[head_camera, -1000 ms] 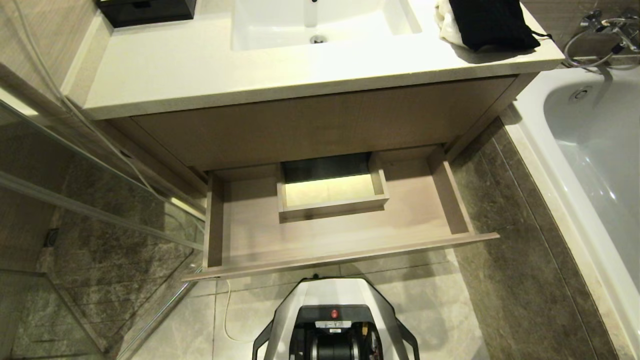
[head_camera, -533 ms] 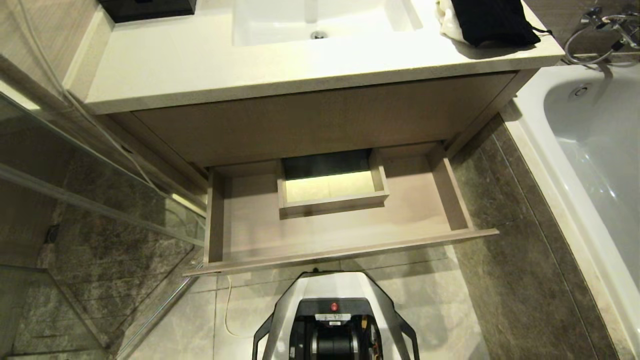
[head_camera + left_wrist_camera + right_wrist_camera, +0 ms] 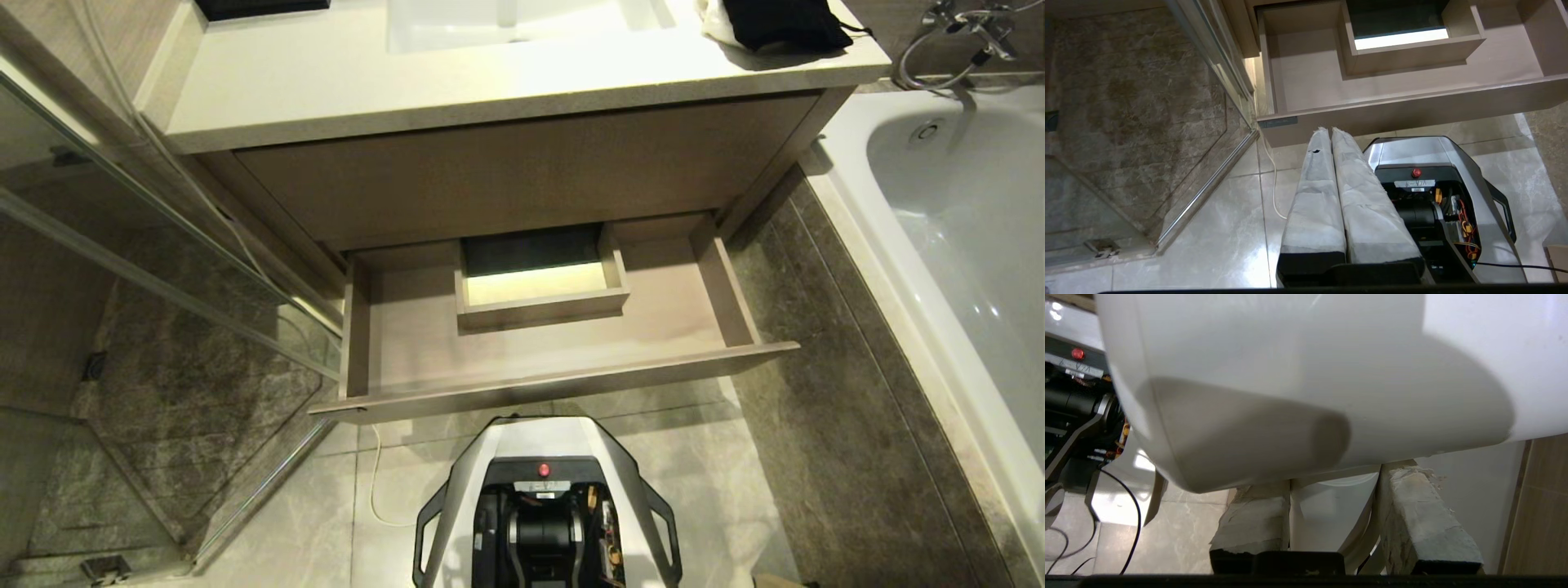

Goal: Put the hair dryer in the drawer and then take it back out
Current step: Put it into the drawer

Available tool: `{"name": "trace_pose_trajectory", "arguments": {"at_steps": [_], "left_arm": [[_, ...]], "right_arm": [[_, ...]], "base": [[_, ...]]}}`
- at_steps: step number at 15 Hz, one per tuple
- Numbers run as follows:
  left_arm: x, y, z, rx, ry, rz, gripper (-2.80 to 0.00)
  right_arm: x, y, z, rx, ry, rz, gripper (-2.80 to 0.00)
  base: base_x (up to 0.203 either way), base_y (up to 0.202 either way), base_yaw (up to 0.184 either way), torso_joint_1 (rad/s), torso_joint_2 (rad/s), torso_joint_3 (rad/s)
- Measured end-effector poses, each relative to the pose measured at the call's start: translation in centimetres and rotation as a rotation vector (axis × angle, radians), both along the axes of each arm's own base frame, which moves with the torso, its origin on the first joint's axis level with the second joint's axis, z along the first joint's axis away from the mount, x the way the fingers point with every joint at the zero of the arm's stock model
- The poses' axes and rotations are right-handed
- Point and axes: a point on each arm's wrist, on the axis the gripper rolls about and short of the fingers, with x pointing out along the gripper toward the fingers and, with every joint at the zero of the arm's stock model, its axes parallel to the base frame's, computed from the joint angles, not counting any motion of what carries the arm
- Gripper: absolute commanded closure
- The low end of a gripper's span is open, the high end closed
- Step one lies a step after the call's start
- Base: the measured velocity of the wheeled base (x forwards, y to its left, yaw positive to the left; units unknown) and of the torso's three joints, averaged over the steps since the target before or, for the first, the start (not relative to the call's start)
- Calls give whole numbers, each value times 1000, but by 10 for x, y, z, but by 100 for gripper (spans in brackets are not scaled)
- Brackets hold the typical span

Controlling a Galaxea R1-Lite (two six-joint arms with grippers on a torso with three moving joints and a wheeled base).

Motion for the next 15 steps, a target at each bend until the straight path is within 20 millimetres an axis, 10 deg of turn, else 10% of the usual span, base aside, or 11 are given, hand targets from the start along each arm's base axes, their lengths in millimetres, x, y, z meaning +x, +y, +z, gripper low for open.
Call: {"name": "trace_pose_trajectory", "arguments": {"at_steps": [15], "left_arm": [[0, 0, 0, 0, 0, 0, 0]], "right_arm": [[5, 0, 4, -8, -23, 3, 0]], "base": [[0, 0, 0, 0, 0, -2]]}}
